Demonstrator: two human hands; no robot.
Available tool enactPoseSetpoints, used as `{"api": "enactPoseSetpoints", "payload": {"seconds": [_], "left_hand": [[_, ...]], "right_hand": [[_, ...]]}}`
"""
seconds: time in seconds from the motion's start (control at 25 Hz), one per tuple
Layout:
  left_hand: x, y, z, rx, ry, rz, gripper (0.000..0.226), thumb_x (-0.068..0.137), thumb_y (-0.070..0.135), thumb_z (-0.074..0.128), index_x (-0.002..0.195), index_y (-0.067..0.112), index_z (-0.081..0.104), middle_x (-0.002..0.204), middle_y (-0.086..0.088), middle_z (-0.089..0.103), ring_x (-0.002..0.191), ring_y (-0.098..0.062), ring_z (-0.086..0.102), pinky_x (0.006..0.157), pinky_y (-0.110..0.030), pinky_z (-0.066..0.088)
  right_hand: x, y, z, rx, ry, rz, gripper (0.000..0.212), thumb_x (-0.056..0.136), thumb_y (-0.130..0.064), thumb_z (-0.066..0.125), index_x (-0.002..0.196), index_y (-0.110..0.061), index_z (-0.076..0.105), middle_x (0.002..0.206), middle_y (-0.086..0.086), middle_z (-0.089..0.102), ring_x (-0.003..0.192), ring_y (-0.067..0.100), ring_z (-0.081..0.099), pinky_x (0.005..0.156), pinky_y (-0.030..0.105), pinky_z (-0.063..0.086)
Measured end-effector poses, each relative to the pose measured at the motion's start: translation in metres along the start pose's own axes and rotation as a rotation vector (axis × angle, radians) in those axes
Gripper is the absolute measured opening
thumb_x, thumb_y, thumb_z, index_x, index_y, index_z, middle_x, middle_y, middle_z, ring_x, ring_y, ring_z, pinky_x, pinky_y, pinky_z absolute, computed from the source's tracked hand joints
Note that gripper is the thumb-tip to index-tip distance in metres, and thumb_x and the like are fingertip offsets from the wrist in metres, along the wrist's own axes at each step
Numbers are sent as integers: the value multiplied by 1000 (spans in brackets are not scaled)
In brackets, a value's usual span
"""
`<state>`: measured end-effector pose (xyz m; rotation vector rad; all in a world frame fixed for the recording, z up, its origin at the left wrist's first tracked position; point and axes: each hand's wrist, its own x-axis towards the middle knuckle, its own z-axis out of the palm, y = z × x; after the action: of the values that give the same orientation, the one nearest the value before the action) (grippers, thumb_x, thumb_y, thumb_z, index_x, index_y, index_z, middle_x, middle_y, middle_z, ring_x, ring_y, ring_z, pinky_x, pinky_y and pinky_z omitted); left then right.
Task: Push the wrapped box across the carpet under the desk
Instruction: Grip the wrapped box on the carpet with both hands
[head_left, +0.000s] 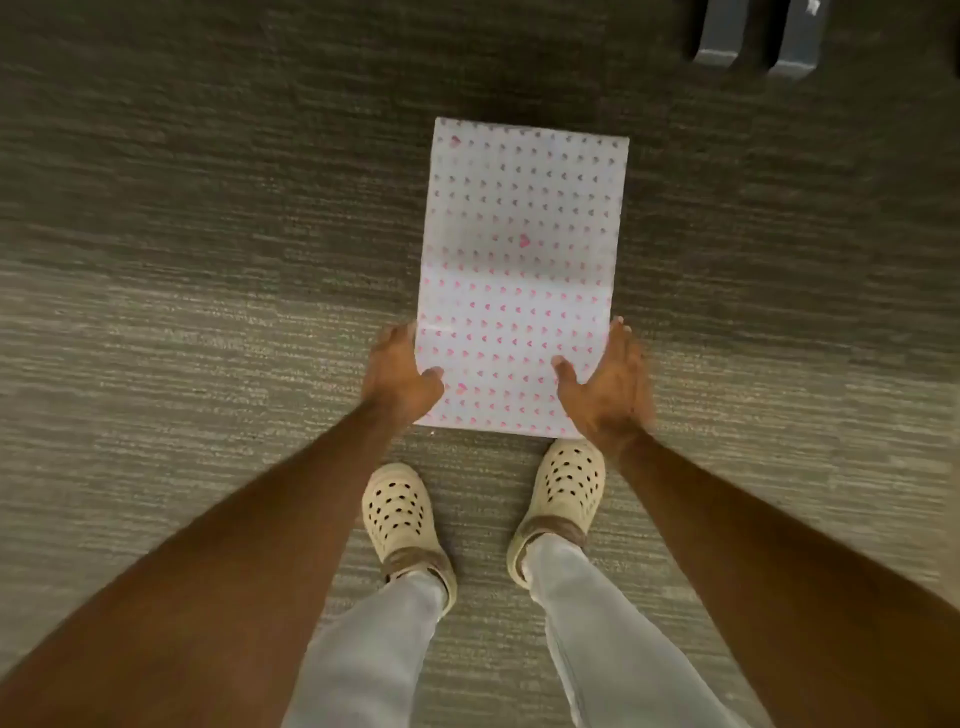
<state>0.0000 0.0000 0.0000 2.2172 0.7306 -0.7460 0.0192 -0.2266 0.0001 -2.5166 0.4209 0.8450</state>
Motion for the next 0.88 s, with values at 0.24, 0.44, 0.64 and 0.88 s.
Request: {"api": "enactPoseSetpoints", "payload": {"seconds": [0.24, 0.44, 0.64, 0.88], "left_hand": [[60, -4, 7, -159, 43, -128, 54, 88, 5, 63, 140, 6, 47, 139, -14, 56, 124, -29, 56, 94, -35, 51], [80, 4, 14, -264, 41, -196, 37, 89, 7, 64, 126, 7, 57, 126, -11, 65, 109, -25, 63, 86, -36, 54], [86, 10, 15, -257, 15, -258, 34, 89, 12, 65, 122, 8, 58, 125, -12, 66, 107, -28, 64, 77, -36, 53], [80, 26, 9, -312, -2, -231, 32, 90, 15, 64, 122, 11, 59, 121, -9, 67, 98, -21, 62, 75, -35, 53]], "right_hand": [[62, 7, 12, 399, 33, 138, 65, 97, -38, 61, 152, -12, 39, 152, 11, 51, 140, 34, 48, 111, 50, 46], [85, 9, 7, 517, 47, 207, 56, 97, -32, 64, 147, -13, 49, 143, 9, 61, 131, 31, 58, 105, 47, 52], [94, 15, 7, 596, 26, 241, 50, 96, -30, 66, 142, -16, 54, 135, 7, 66, 119, 26, 65, 87, 37, 56], [103, 21, -5, 701, 10, 253, 25, 94, -30, 67, 118, -27, 63, 105, -5, 70, 103, 23, 70, 80, 38, 60]]}}
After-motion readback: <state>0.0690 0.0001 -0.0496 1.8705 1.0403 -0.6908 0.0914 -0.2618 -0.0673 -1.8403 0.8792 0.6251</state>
